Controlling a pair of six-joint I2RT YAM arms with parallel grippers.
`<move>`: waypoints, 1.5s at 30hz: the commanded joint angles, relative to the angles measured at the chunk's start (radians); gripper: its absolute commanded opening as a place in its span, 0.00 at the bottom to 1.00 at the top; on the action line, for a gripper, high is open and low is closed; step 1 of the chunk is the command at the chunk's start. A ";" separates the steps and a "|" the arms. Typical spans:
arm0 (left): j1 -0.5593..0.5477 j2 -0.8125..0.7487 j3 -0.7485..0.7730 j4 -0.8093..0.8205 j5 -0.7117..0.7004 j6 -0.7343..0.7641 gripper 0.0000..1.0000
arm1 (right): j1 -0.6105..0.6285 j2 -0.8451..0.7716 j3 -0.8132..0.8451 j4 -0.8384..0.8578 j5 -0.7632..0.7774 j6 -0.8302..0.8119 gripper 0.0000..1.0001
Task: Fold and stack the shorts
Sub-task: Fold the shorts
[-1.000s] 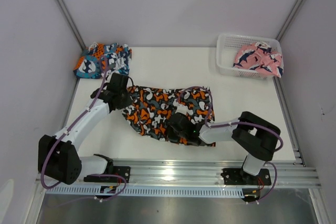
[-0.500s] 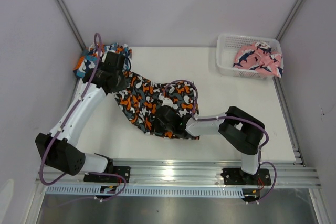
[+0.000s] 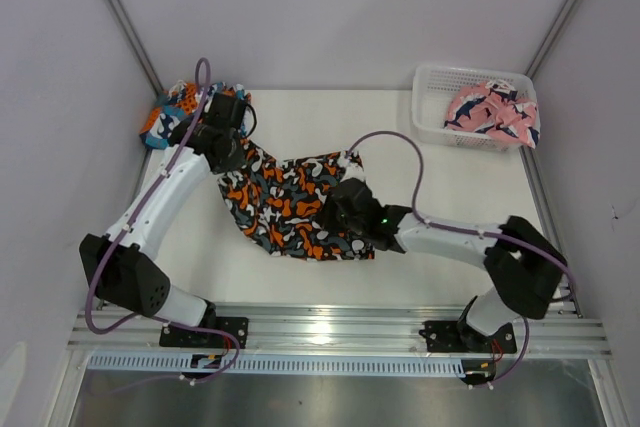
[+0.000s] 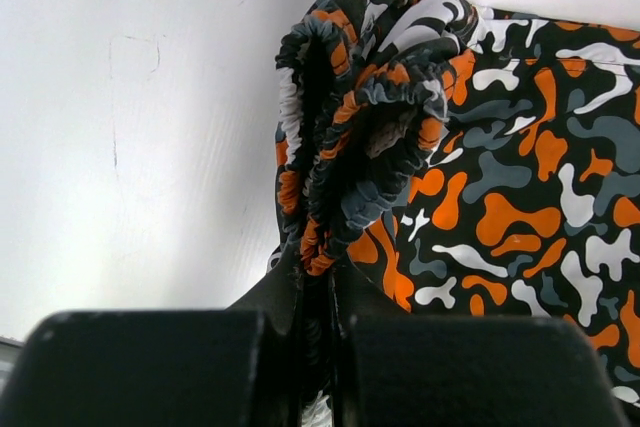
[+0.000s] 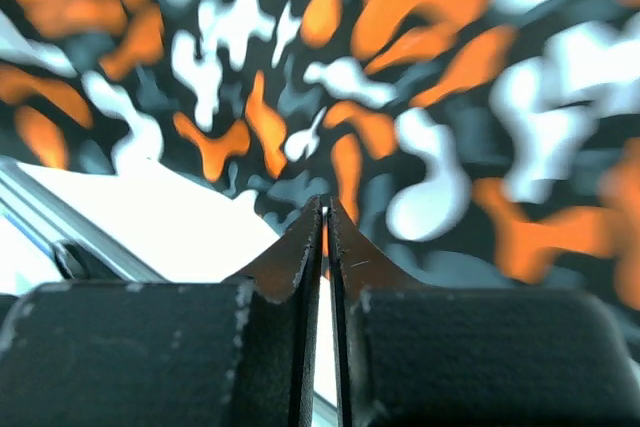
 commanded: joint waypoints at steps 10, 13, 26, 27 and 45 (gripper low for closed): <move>-0.025 0.039 0.067 -0.025 -0.039 0.021 0.00 | -0.237 -0.341 -0.248 -0.181 0.005 -0.065 0.08; -0.050 0.060 0.093 -0.045 -0.047 0.007 0.00 | -0.263 -0.360 -0.292 -0.178 -0.016 -0.062 0.09; -0.244 0.203 0.271 -0.186 -0.180 -0.093 0.00 | -0.250 -0.328 -0.447 -0.053 -0.064 -0.010 0.09; -0.255 0.211 0.272 -0.189 -0.184 -0.102 0.00 | -0.246 -0.329 -0.456 -0.046 -0.061 -0.007 0.09; -0.468 0.479 0.565 -0.339 -0.223 -0.237 0.00 | -0.135 -0.283 -0.492 0.000 -0.013 0.056 0.08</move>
